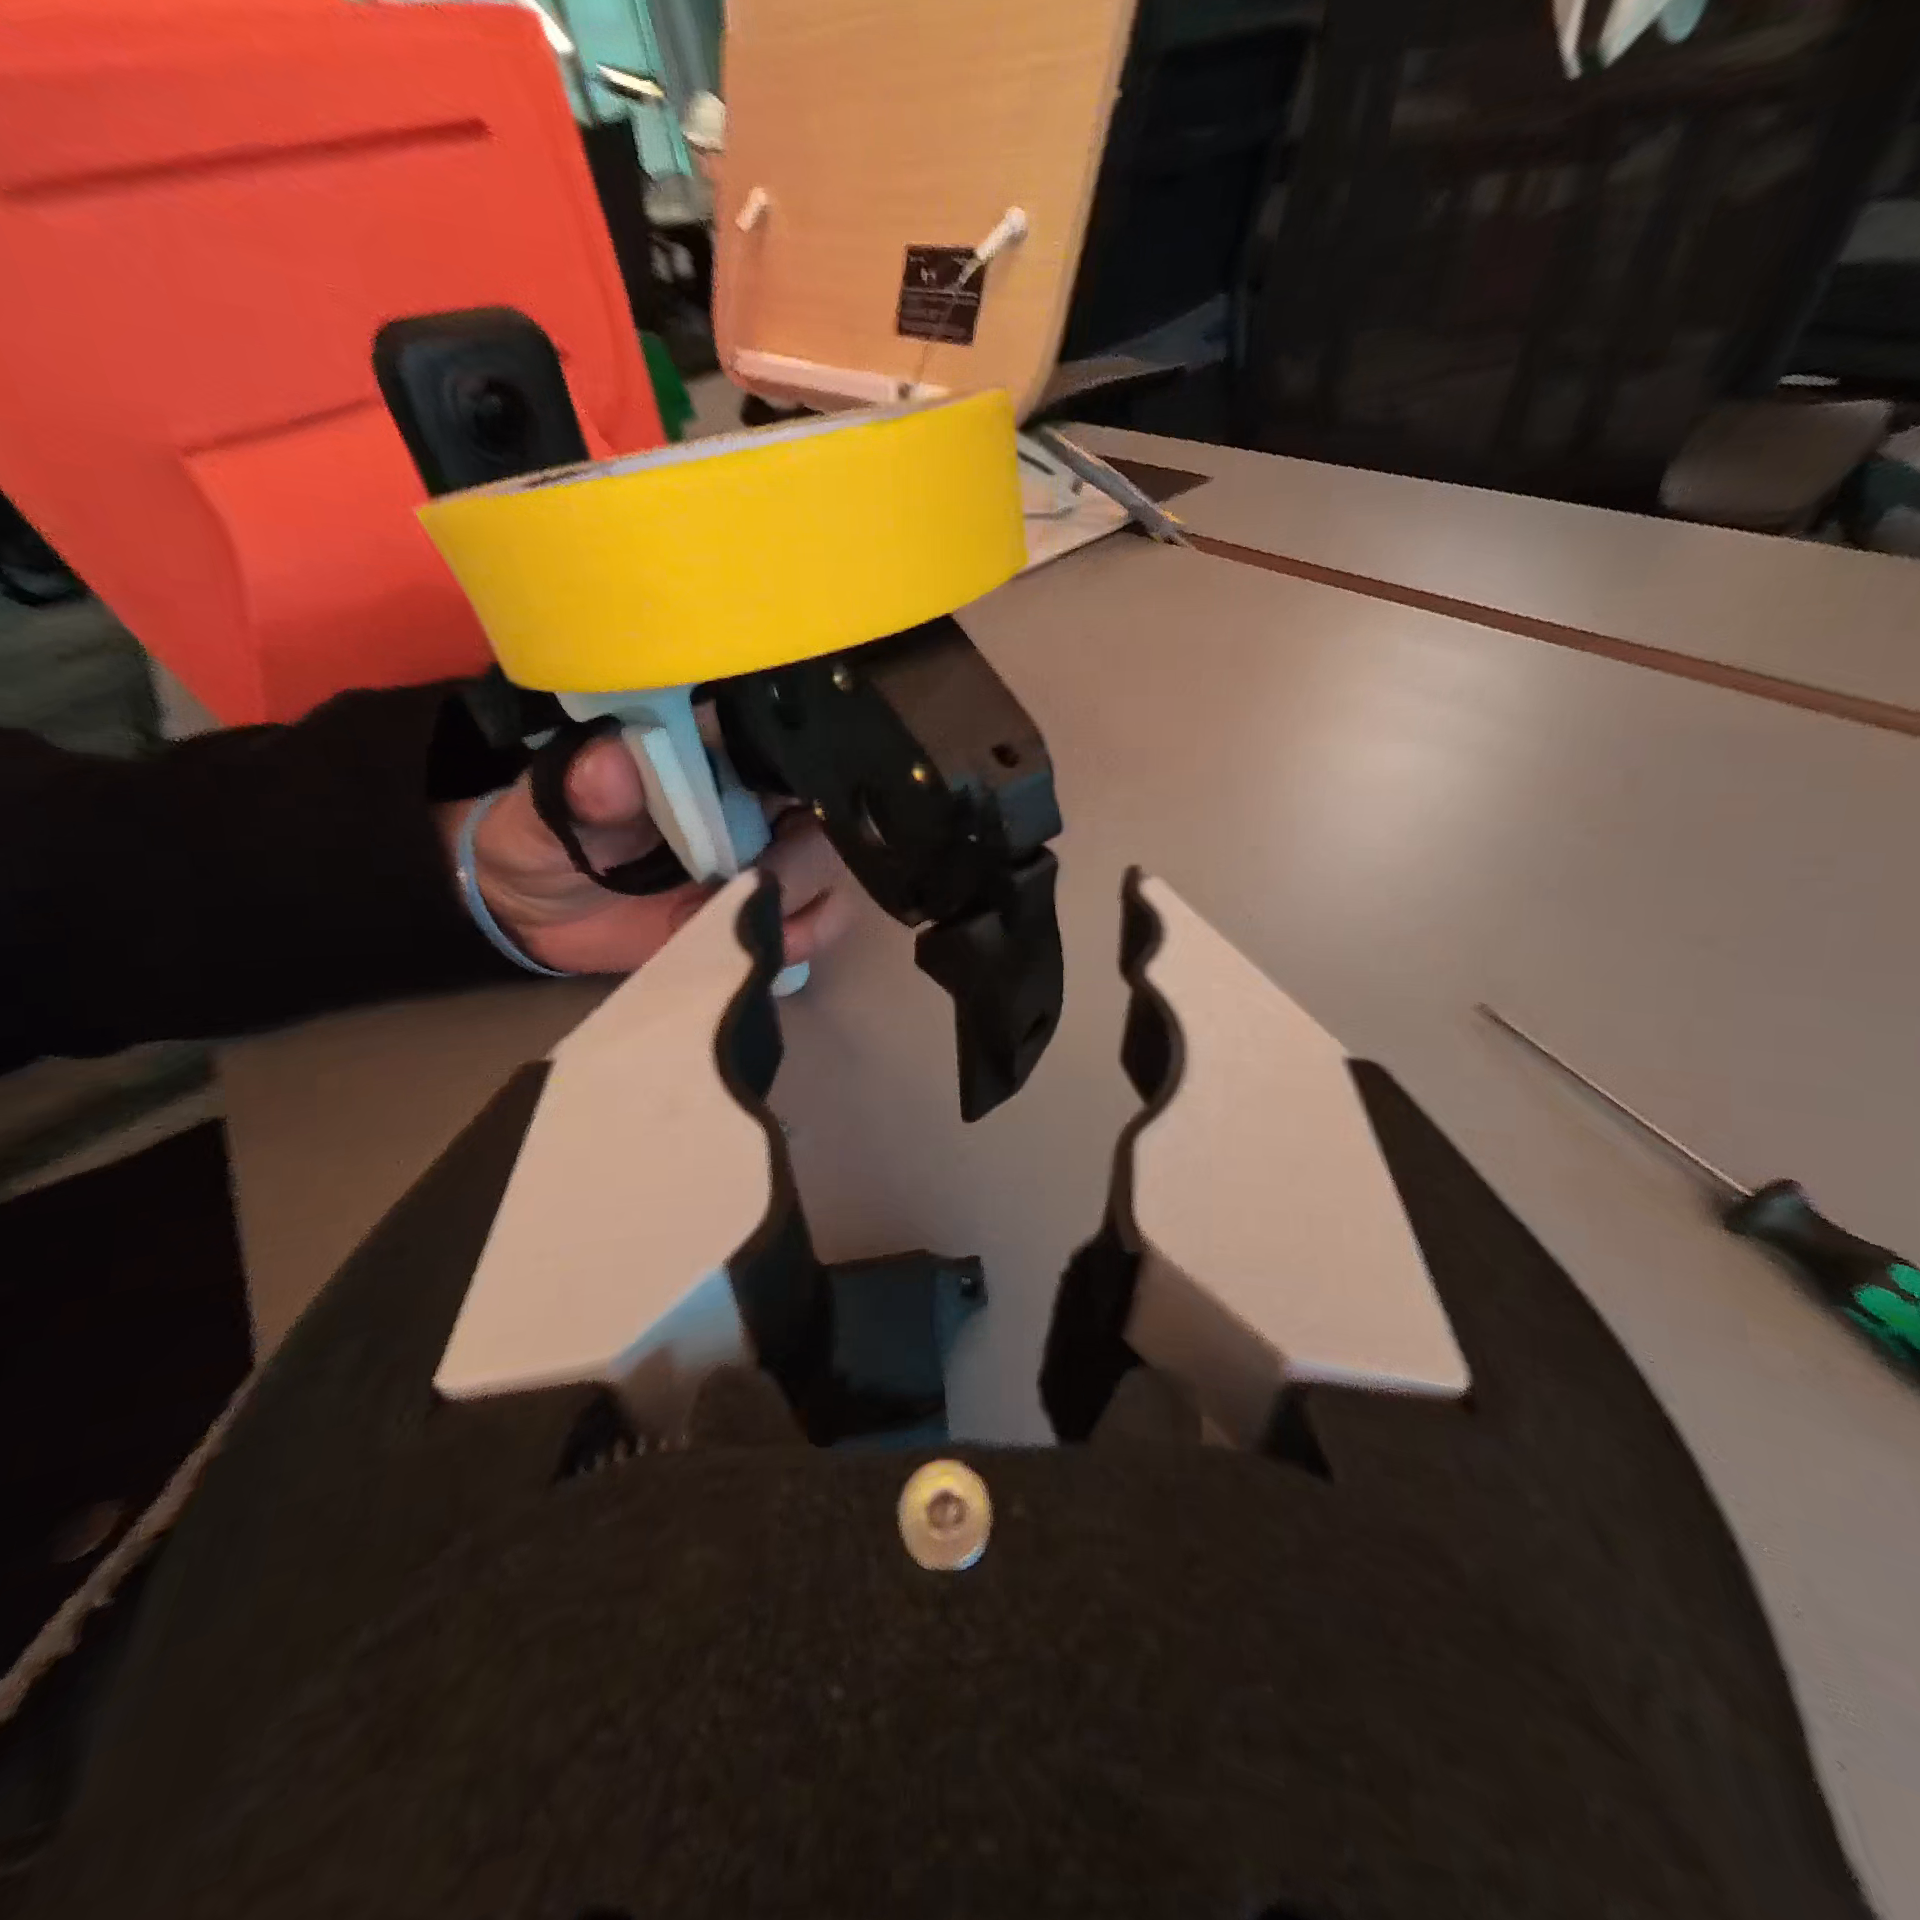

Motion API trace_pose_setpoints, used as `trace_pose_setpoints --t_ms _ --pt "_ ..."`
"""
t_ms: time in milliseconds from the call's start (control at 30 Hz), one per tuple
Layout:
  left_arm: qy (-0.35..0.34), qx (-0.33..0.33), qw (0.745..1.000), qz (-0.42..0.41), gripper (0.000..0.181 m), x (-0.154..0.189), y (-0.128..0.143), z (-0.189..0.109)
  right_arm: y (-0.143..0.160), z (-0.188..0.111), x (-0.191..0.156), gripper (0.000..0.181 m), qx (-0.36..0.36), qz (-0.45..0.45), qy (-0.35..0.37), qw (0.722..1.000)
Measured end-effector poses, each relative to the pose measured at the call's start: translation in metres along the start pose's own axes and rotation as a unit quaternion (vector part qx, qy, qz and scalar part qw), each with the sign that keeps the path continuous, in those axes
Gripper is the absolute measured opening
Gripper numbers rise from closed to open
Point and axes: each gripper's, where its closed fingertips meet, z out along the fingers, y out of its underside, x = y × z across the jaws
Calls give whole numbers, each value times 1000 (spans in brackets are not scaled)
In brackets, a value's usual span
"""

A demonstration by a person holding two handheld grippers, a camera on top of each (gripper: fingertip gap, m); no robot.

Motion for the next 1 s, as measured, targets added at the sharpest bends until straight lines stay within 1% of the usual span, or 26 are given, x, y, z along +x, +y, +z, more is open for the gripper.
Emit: trace_pose_setpoints --t_ms 33,67,100,267,400,533,600,733,900,1000 --pt "2 -1 1000 1 21 1 0 -1 0 0 0 51 6 13 -17 1000" --pt "2 -1 1000 0 21 1 0 -1 0 -1 0 35 11 24 -29 999" --pt "2 1 1000 -2 21 1 -1 -1 0 0 0 31 16 35 -39 998" --pt "11 4 1000 -8 21 2 -2 -4 2 2 -5 28 10 76 -75 994" --pt "18 -28 999 14 21 4 6 -4 5 1 -1 29 -8 39 -53 998" --pt "28 -38 999 12 22 5 8 -6 5 -1 -1 28 -23 12 -47 999" --pt "34 -58 997 30 22 7 13 -7 5 -3 0 28 -33 -6 -43 999" --pt "41 -80 995 44 21 10 20 -8 11 -5 0 28 -47 -8 -48 998" --pt "48 -97 993 52 22 14 23 -12 10 -9 -3 26 -79 -51 -58 994" --pt "45 -111 990 75 21 14 28 -14 6 -13 -3 24 -91 -97 -63 989"
